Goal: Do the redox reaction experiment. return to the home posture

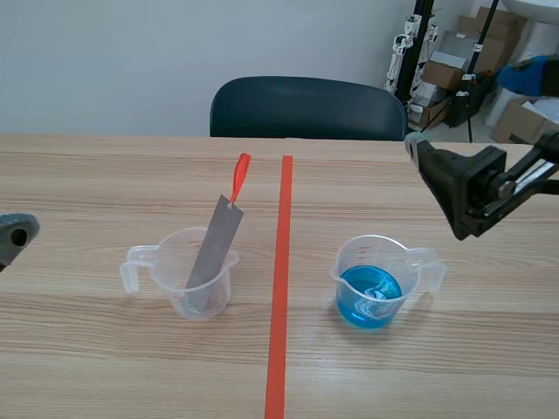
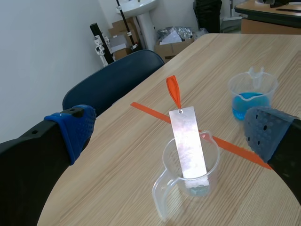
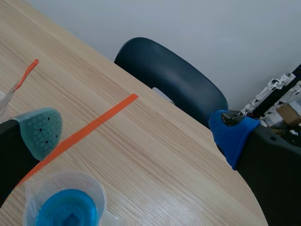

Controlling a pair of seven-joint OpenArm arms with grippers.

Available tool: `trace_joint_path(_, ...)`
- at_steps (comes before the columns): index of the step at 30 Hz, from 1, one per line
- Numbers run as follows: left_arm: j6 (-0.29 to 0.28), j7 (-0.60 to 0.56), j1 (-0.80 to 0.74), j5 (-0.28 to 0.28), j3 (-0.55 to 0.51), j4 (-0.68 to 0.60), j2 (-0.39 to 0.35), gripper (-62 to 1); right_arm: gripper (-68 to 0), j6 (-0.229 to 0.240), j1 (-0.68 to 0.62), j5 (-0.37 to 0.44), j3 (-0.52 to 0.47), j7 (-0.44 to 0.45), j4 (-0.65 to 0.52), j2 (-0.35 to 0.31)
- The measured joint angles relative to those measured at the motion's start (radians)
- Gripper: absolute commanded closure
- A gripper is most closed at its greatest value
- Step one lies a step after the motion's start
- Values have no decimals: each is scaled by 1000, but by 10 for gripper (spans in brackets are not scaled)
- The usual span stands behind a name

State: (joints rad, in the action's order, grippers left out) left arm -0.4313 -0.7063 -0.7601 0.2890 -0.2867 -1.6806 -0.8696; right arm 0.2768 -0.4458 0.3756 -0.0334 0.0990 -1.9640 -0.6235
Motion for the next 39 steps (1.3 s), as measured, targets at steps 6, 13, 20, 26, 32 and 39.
trace_joint_path(6, 0, 34, 79, 0, 119, 0, 0, -623, -667, 0, -126, -16, -82, 36, -73, 0)
trace_joint_path(13, 2, 96, 161, 0, 204, 0, 0, -623, -667, 0, -328, -18, -218, 168, -134, 0)
trace_joint_path(20, 18, 138, 190, -11, 211, 0, 0, -623, -667, -4, -440, -40, -241, 174, -134, 0)
trace_joint_path(26, 19, 142, 193, -49, 211, 0, 0, -623, -667, 0, -526, -93, -241, 195, -134, 0)
trace_joint_path(32, 20, 189, 193, -69, 211, 0, 0, -623, -667, 37, -535, -118, -241, 207, -134, 0)
trace_joint_path(39, 21, 201, 193, -68, 211, 1, 0, -623, -667, 34, -533, -118, -158, 207, -134, -71)
